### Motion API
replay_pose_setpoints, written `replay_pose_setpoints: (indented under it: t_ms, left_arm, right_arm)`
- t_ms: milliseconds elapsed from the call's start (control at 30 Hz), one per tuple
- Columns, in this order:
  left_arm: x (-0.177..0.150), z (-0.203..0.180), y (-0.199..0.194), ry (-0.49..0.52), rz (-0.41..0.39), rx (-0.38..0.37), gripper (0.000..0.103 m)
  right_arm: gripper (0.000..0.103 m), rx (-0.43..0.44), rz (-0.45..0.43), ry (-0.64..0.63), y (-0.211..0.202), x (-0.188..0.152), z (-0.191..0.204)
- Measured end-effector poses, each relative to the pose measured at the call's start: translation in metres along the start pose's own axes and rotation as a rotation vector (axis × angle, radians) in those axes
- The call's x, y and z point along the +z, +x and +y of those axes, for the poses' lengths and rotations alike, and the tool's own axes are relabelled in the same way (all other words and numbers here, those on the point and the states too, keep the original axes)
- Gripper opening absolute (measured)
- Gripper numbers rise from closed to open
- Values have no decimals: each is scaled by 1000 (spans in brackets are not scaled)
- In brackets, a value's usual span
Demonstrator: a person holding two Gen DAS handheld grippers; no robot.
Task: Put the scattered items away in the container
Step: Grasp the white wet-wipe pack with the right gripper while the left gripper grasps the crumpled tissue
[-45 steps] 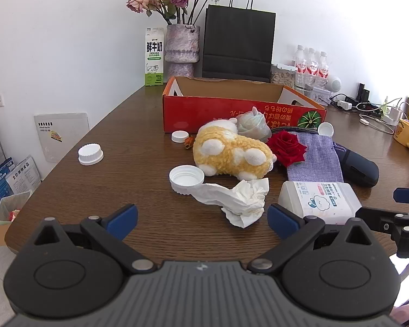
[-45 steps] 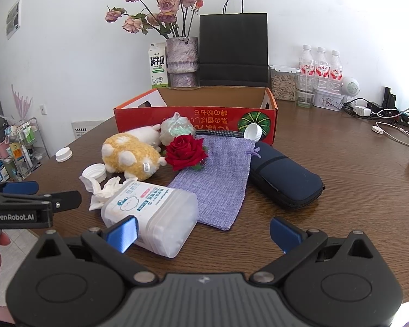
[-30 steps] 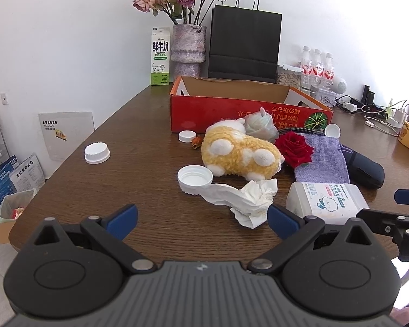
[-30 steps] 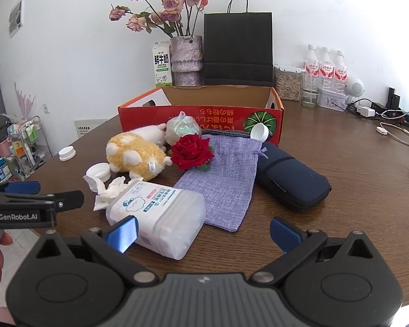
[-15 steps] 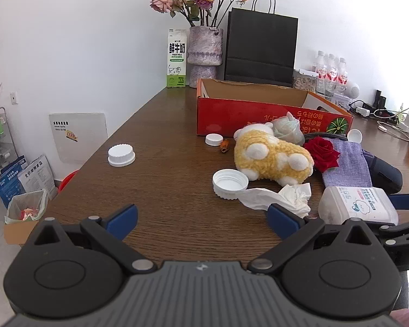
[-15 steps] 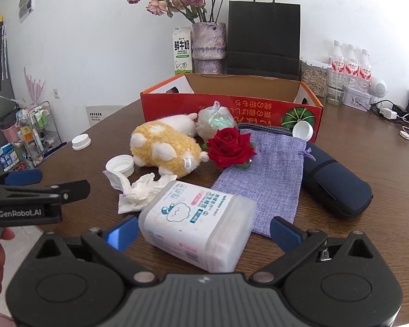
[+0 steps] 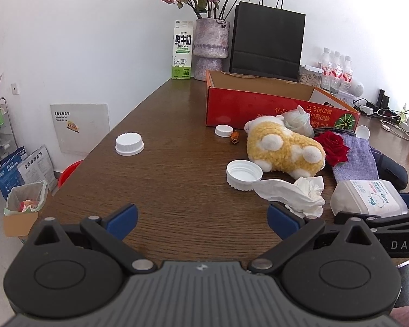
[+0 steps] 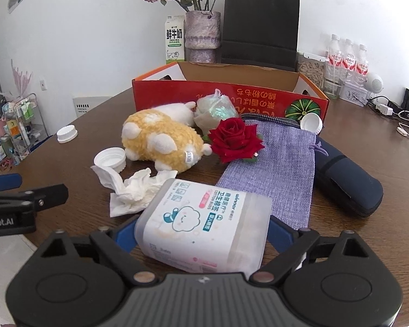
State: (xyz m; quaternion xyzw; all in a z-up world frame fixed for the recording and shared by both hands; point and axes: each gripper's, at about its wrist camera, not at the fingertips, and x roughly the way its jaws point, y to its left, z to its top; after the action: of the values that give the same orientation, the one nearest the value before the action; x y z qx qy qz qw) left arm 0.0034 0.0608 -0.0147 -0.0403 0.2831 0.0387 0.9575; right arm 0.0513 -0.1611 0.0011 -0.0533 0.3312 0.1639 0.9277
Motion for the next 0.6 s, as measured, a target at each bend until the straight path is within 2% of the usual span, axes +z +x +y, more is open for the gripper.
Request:
replay_pose_setpoints:
  t_ms: [367, 600]
  left_arm:
    - [14, -41, 7, 86, -22, -89, 103]
    - [18, -70, 27, 109, 25, -133, 103]
  right_arm:
    - [88, -21, -112, 17, -23, 0, -29]
    - [88, -49, -155, 49, -30, -1, -57]
